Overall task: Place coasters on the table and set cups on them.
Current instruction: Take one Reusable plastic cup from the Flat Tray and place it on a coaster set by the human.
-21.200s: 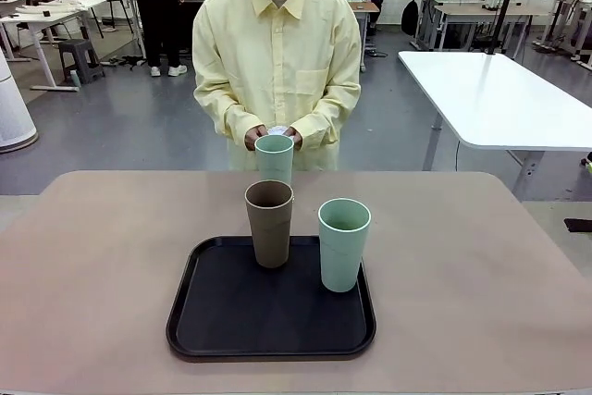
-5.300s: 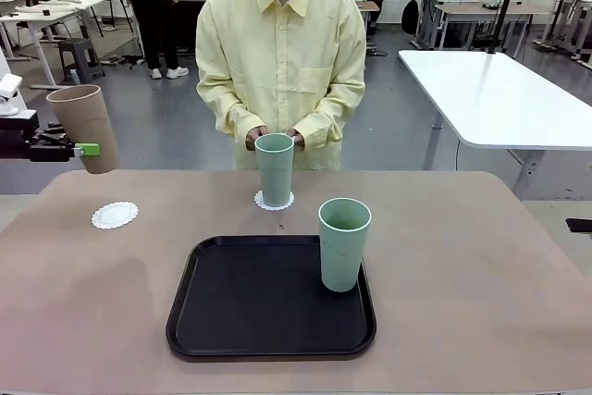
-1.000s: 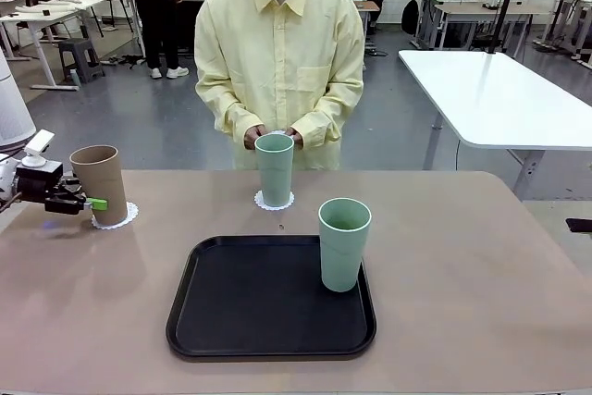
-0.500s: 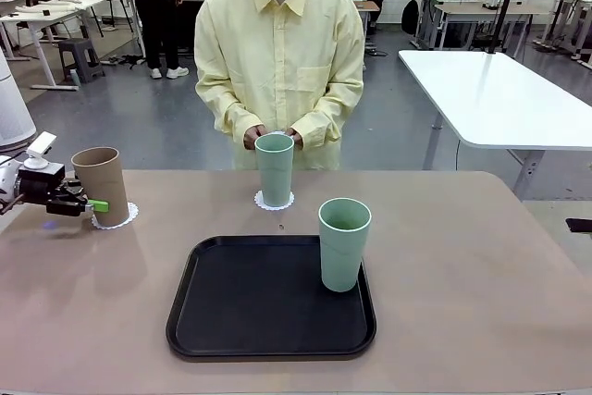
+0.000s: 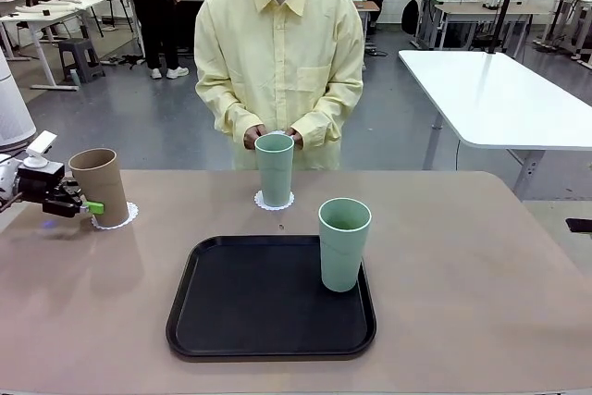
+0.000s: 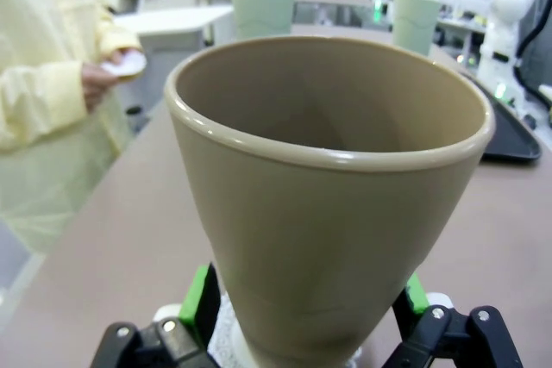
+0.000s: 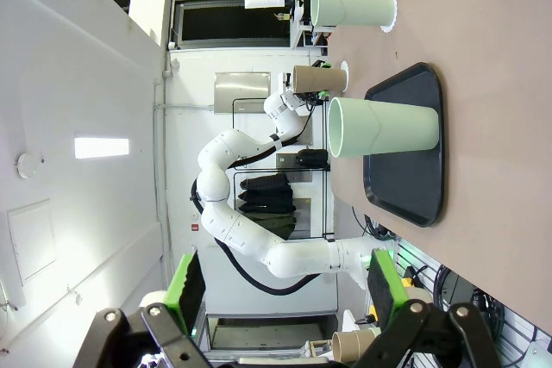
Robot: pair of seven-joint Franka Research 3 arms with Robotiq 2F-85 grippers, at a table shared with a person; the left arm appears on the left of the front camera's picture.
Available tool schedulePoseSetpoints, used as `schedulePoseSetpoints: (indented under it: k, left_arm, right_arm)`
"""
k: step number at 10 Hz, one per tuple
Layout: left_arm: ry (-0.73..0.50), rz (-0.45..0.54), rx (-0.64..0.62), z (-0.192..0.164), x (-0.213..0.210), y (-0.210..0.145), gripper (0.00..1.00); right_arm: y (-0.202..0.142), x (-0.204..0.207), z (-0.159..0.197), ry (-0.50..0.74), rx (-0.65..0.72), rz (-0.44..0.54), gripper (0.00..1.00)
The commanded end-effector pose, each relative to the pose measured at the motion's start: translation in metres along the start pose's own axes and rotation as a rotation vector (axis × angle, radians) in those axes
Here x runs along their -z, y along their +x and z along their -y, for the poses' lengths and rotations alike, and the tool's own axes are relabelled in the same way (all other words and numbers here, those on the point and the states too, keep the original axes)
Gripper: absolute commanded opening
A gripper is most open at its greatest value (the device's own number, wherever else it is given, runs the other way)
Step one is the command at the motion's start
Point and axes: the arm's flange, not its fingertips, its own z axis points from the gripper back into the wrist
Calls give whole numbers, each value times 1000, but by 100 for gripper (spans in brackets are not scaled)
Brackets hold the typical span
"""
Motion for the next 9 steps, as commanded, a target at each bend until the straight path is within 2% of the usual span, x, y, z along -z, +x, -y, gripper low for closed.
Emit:
schedulePoseSetpoints:
  k: [1, 5, 9]
  left_arm:
    - [1, -81, 46, 2, -5, 4, 100]
    - [21, -187, 69, 2, -11, 8, 100]
    - [134, -413, 138, 11, -41, 31, 100]
  right_arm:
    - [0, 0, -1, 13, -9, -2, 100]
    - [0, 0, -1, 13, -9, -2, 100]
    - [0, 0, -1, 13, -9, -2, 100]
